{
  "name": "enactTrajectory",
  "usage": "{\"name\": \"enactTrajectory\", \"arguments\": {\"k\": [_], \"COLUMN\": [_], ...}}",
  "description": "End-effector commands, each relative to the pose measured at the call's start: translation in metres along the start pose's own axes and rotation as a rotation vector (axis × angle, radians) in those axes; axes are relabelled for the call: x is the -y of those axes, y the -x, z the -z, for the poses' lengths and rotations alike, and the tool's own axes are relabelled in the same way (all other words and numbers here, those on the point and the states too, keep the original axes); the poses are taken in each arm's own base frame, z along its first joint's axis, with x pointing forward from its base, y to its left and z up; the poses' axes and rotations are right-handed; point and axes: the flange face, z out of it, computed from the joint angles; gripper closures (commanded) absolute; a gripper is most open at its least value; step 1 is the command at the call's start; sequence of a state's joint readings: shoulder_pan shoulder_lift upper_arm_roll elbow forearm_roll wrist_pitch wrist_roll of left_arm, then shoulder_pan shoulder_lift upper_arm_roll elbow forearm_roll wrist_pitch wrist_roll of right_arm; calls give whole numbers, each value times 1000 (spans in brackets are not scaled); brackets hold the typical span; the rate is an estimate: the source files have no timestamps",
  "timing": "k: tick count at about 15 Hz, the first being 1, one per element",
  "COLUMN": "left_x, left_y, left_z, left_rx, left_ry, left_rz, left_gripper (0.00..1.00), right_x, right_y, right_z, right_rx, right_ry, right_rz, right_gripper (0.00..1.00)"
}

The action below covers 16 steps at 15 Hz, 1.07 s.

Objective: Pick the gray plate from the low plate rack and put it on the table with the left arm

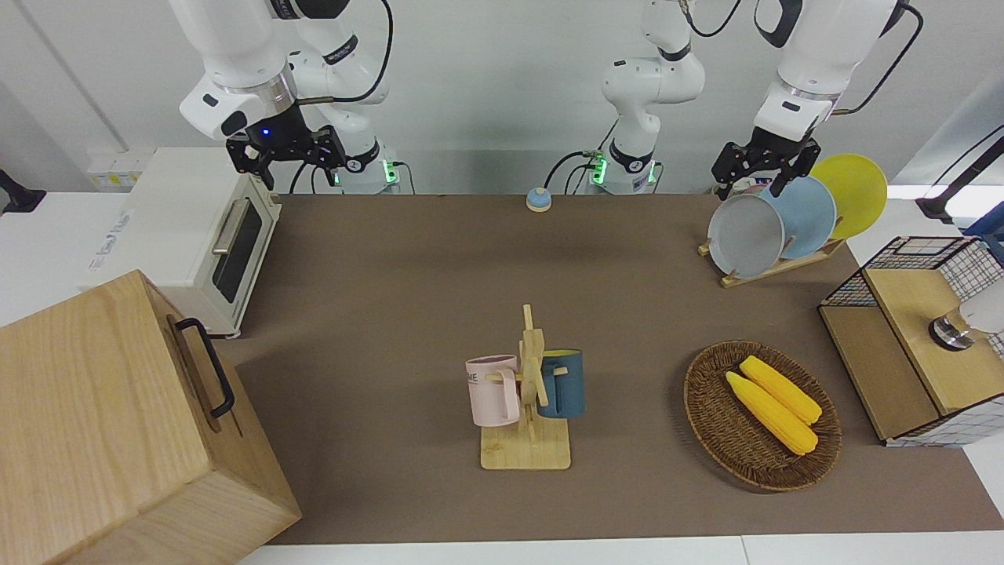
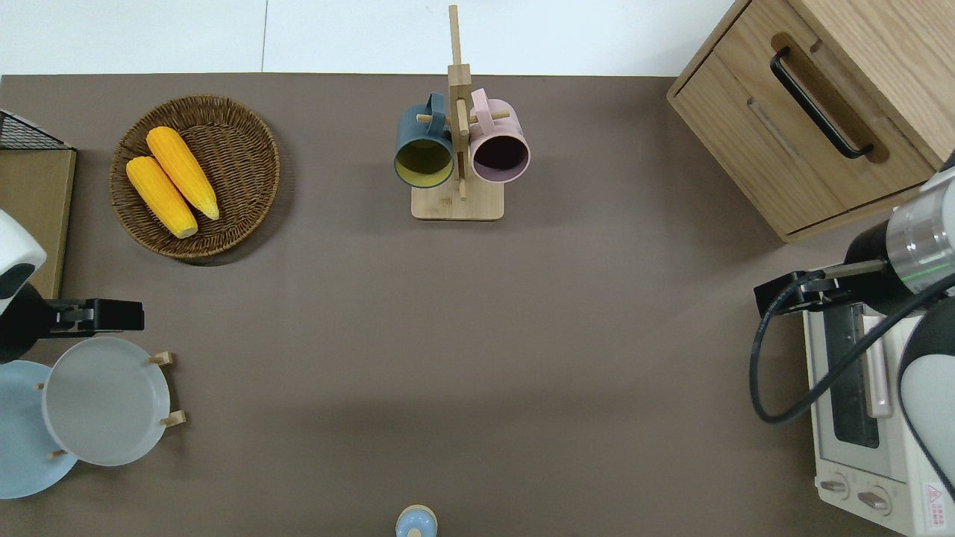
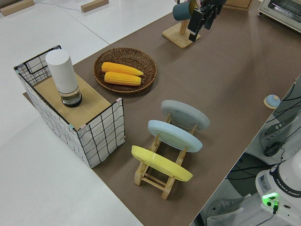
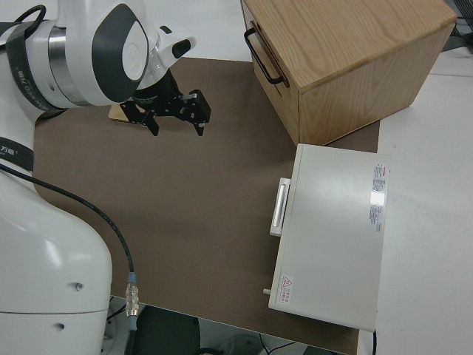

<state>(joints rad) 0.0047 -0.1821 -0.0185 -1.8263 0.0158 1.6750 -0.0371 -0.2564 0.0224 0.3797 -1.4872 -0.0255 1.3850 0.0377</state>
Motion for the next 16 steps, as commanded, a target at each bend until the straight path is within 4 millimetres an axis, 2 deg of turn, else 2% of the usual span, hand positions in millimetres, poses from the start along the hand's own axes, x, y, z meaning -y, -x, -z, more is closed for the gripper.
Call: {"name": "enactTrajectory", "arguments": {"k": [1,4,7,12,14,16], "left_x": [6,23,51,60,62,73], "left_y": [7,9,11,13,20,28], "left_z": [-1,-1,0,-8,-18,-29], "left_rx": [15,28,36,49,49,34], "left_ry": [-20,-83,-99,-137,-138,-147], "left_rz": [7,-42,-100,-99,-100,-87], "left_gripper": [5,7,9,9,9,9], "right_x": [-2,-2,-2,-2,-2,-2], "right_y": [3,3,3,3,3,3], "right_z": [4,4,4,4,4,4], "right_rx": [2,2,2,2,2,2], "right_ry": [8,7,7,8,8,8], "right_rz": [-17,-17,-17,-17,-17,-17], "right_gripper": [17,17,17,17,17,17]}}
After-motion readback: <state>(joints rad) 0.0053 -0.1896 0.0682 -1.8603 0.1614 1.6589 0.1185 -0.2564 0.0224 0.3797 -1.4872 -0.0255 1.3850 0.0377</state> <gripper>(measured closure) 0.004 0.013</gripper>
